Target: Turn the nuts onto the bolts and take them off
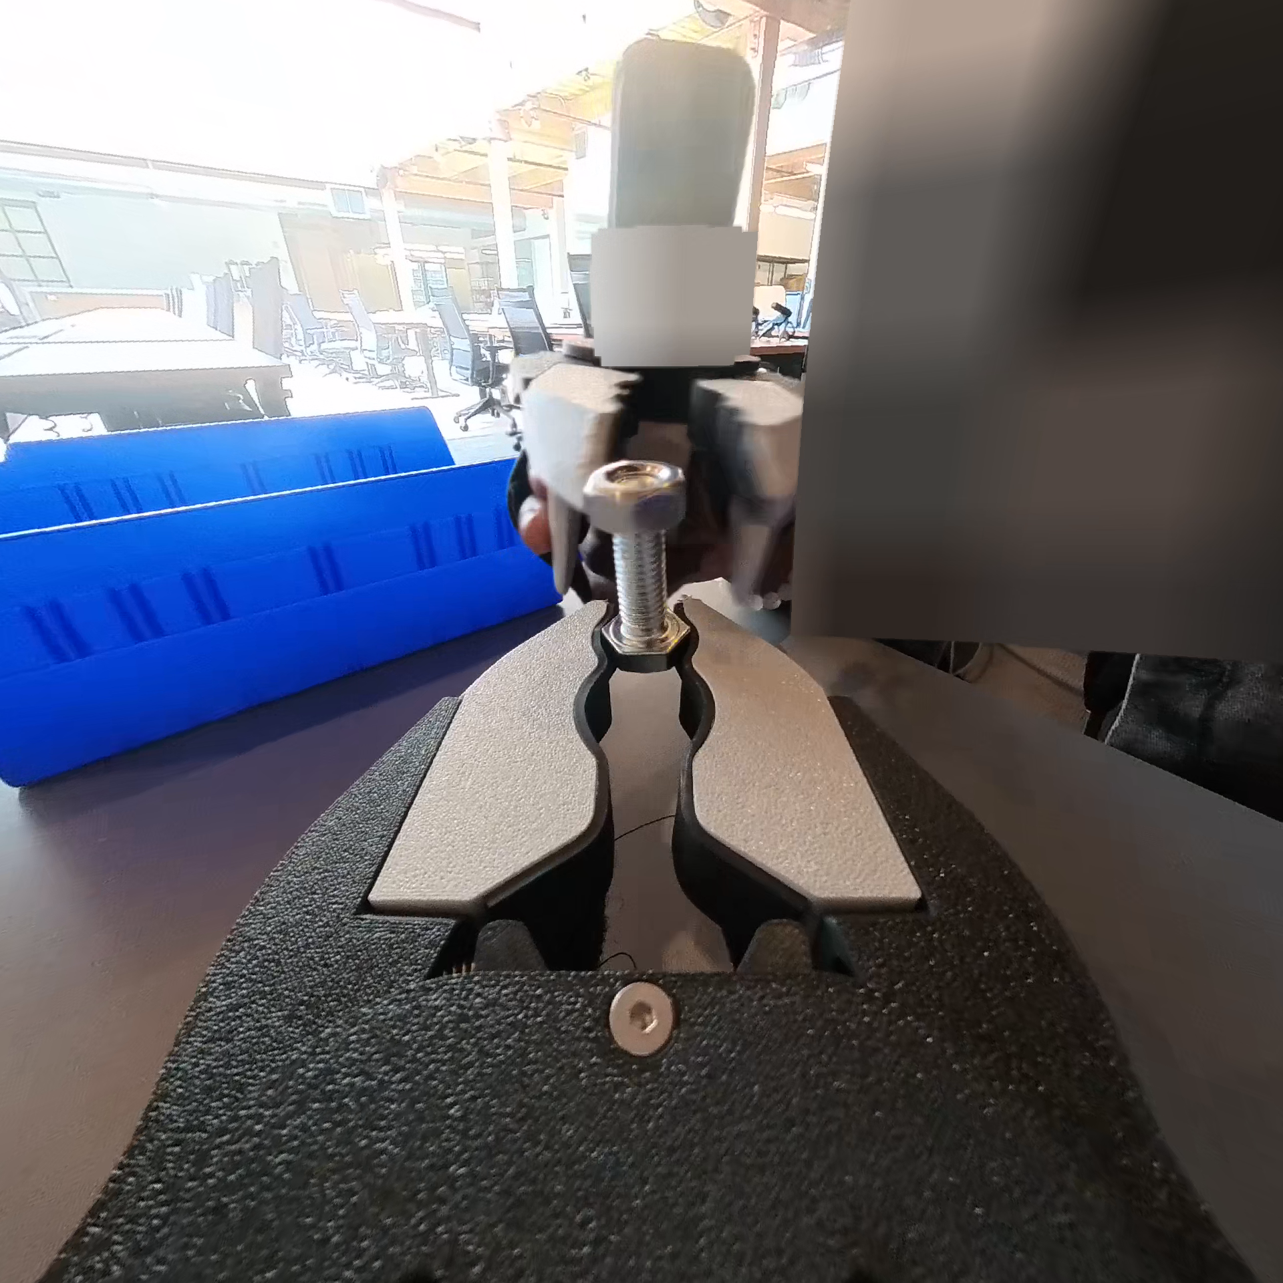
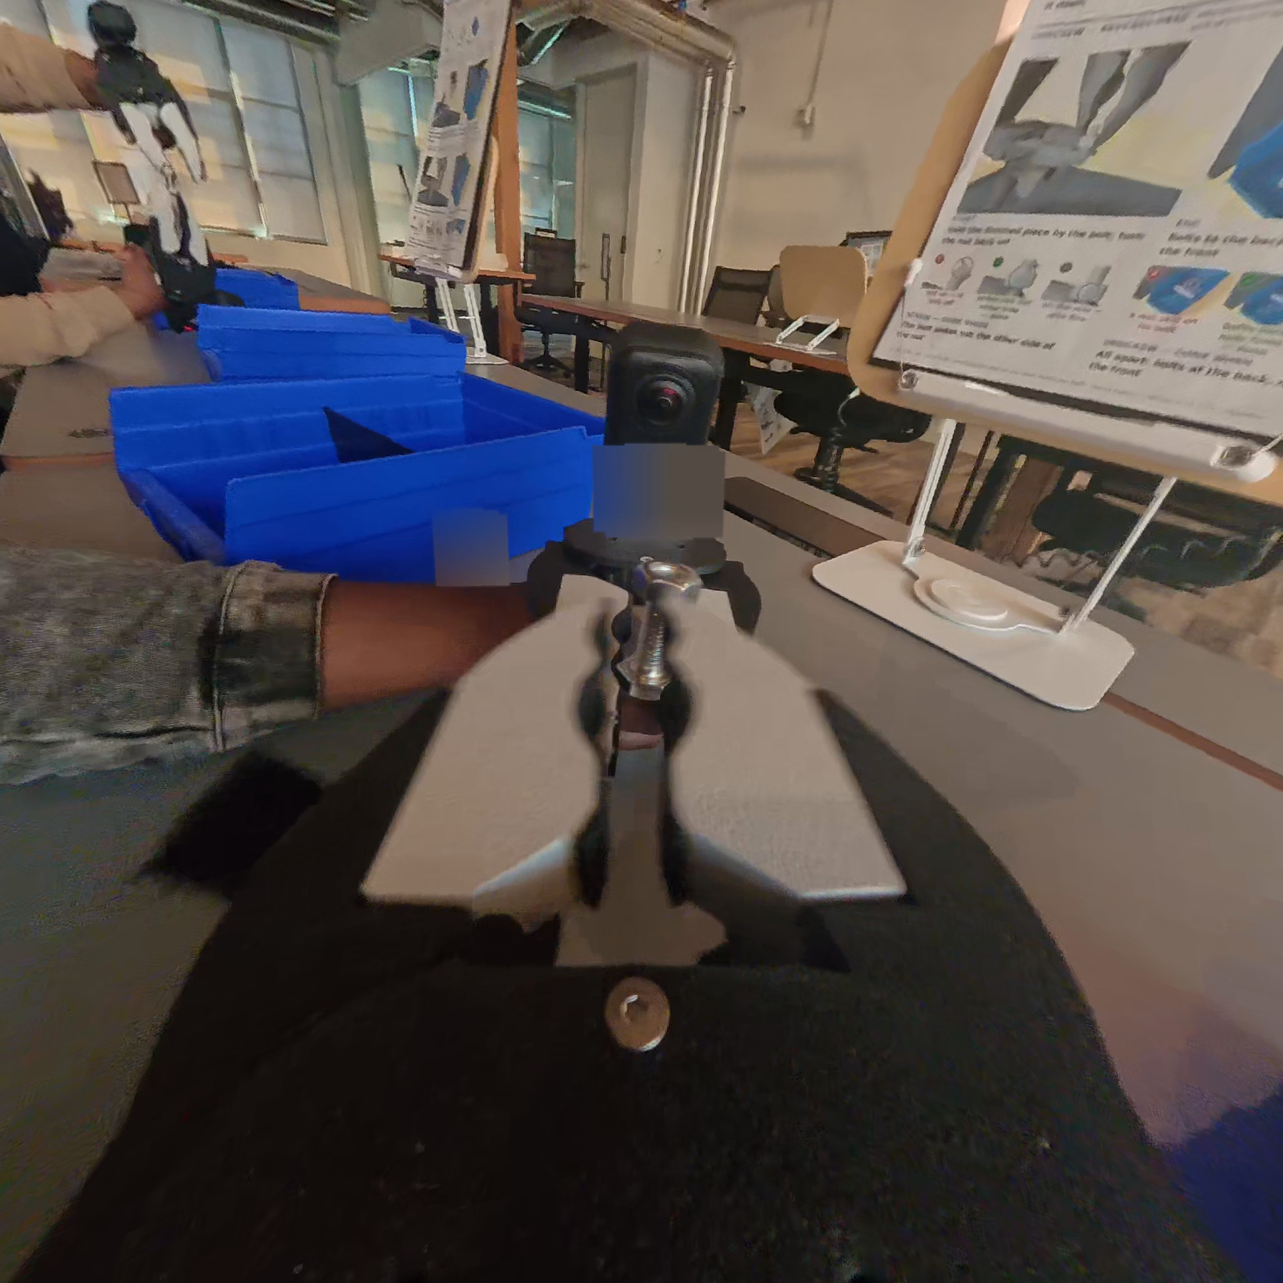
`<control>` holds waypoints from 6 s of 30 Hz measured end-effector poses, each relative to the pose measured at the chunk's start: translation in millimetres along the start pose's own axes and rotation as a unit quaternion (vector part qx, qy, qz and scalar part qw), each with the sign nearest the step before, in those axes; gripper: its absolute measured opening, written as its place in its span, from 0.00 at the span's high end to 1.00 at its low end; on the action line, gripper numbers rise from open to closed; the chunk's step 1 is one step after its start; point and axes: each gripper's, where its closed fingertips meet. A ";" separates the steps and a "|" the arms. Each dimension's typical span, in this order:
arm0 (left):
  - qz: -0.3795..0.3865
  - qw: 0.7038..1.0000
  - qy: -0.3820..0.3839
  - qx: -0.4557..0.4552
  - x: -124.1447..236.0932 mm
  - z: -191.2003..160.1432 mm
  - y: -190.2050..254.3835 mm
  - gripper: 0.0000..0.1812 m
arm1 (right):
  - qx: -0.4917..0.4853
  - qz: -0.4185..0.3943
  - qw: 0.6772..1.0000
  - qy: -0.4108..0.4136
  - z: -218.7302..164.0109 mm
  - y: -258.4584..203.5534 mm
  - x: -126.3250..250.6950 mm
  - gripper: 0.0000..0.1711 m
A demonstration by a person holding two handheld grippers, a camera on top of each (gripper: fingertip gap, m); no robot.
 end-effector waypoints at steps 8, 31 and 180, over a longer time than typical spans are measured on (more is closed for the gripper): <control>0.001 1.000 -0.002 0.001 -0.4 -0.5 -0.2 0.92 | -0.015 -0.009 1.000 0.020 3.4 5.8 5.2 0.87; -0.002 1.000 -0.003 0.001 -0.3 -0.1 1.2 0.92 | -0.017 -0.002 1.000 -0.003 0.7 5.6 -5.5 0.77; -0.003 1.000 0.005 0.002 1.6 1.8 1.5 0.92 | -0.005 0.013 1.000 -0.020 -4.6 2.2 -8.9 0.80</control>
Point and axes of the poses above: each gripper's, where its closed fingertips meet, x back along the fingers, z out of its top, y = z × x across the jaws, and after that the axes turned 8 degrees about -y, right-handed
